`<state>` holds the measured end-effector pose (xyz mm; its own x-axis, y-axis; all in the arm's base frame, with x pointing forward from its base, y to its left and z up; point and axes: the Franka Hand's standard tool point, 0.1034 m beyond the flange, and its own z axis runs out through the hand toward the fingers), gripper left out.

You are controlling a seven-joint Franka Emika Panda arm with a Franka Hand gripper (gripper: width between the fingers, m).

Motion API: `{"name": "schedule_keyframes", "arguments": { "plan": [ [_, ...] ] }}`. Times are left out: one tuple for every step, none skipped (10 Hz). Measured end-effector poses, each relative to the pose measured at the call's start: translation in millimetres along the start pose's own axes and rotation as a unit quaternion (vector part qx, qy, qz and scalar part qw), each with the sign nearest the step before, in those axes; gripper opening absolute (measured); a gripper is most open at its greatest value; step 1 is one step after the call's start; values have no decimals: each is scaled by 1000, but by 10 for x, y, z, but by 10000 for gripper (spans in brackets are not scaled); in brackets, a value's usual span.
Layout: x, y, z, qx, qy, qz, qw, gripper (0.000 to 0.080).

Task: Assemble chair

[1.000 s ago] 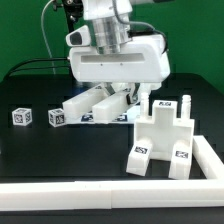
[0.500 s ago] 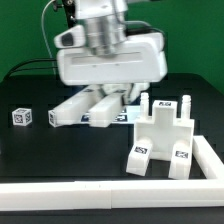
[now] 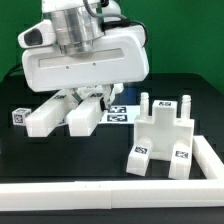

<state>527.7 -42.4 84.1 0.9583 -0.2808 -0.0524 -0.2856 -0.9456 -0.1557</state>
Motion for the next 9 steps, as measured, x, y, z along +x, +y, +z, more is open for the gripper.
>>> {"name": "schedule_keyframes", "arguments": {
  "plan": [
    [-1,4,5,0,0,0,1000,282],
    [22,43,34,-2,-2,-4,1000,282],
    [179,168,118,-9,0,-19,1000,282],
    [393,242,218,-22,5,-41,999,282],
    [506,258,253,-27,7,-79,996,282],
    [520,261,260,-27,7,-90,996,282],
    [510,264,267,-27,6,-88,996,282],
    [508,265,271,-27,6,-88,996,282],
    [504,284,285,-28,7,-92,995,282]
  ]
}}
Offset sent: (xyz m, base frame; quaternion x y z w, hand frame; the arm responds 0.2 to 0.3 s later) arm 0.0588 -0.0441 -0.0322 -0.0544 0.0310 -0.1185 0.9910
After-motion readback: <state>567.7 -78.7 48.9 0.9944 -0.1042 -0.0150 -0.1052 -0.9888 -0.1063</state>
